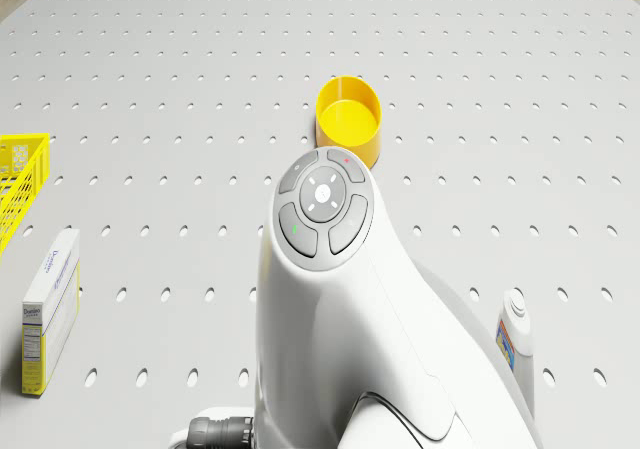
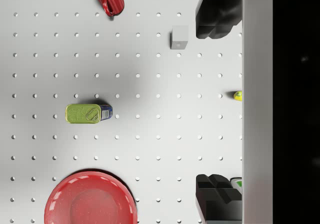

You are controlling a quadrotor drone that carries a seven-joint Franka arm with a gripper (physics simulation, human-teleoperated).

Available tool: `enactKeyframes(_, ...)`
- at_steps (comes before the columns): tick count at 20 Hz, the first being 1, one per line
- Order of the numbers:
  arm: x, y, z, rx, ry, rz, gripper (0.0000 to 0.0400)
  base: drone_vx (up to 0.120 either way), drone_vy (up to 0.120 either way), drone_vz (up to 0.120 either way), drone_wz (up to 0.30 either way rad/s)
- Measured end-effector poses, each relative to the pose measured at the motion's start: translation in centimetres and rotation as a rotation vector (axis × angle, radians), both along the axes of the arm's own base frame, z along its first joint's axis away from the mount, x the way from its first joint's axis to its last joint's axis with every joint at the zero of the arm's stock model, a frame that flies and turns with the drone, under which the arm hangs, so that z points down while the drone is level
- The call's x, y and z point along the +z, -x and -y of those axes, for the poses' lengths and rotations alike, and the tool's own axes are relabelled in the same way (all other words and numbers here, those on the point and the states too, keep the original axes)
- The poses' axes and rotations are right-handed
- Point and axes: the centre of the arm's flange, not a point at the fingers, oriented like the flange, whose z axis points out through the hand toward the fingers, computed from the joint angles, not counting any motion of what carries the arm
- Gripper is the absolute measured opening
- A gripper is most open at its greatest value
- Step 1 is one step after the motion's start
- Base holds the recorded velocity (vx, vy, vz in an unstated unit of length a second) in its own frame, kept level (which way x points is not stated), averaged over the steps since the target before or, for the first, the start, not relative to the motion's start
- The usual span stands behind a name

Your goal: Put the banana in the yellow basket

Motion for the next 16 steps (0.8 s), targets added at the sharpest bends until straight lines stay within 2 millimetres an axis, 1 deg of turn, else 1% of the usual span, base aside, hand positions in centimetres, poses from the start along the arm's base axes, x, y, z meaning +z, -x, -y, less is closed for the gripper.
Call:
enactKeyframes(2,0.00,0.00,0.03,0.000,0.003,0.000,0.0400,0.000,0.020,-0.120,0.000)
enactKeyframes(5,0.00,0.00,0.05,0.000,0.005,0.000,0.0400,0.000,0.120,-0.120,0.000)
enactKeyframes(6,0.00,0.00,0.06,0.000,0.006,0.000,0.0400,0.000,0.080,-0.120,0.000)
enactKeyframes(7,0.00,0.00,0.06,0.000,0.006,0.000,0.0400,0.000,0.000,-0.120,0.000)
enactKeyframes(16,-0.01,0.00,0.08,0.000,0.008,0.000,0.0400,0.116,0.000,-0.120,0.000)
